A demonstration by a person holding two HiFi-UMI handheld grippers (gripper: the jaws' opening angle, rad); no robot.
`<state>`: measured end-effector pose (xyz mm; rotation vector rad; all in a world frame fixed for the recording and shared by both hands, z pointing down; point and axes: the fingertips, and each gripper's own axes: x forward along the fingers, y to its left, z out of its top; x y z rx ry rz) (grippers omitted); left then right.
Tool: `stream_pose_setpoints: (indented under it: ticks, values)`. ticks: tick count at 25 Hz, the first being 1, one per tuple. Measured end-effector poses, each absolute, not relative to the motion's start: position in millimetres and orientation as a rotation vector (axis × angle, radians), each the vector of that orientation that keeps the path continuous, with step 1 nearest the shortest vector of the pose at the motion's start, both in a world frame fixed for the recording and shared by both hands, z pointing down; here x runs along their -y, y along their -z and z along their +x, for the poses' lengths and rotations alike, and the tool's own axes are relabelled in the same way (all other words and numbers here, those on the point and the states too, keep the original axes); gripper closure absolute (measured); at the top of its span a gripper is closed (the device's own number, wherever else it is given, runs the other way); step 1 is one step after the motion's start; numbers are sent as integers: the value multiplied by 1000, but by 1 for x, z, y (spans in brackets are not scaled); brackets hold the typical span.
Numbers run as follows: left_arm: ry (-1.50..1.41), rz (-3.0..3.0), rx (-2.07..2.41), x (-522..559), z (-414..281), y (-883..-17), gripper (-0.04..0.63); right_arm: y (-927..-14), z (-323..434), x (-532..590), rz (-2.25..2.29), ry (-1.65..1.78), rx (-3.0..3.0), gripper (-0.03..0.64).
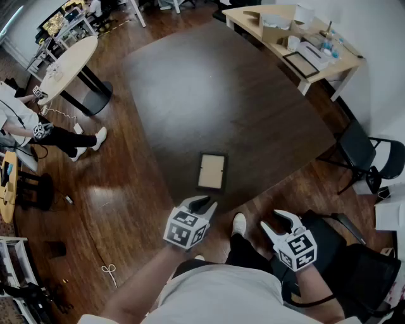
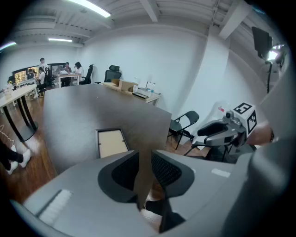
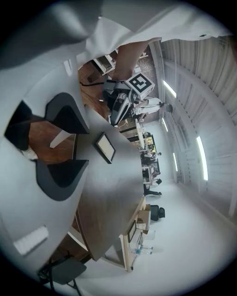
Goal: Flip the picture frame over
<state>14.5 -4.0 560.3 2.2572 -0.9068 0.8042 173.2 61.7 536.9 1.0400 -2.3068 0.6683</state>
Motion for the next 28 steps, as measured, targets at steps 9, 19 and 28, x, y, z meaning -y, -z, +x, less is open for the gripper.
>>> stream_pose_setpoints:
  ticks: [9, 19, 28]
  values:
    - [-986, 2131, 1034, 84, 57, -629, 509, -554, 231, -7, 1015, -677, 2282, 440]
    - [-1097, 2034, 1097, 92, 64, -661, 511, -556, 242, -8, 1011, -768, 2256, 442]
    - [-1175, 1993, 1164, 91, 66, -674, 527, -564, 253, 0, 998, -775, 2259, 442]
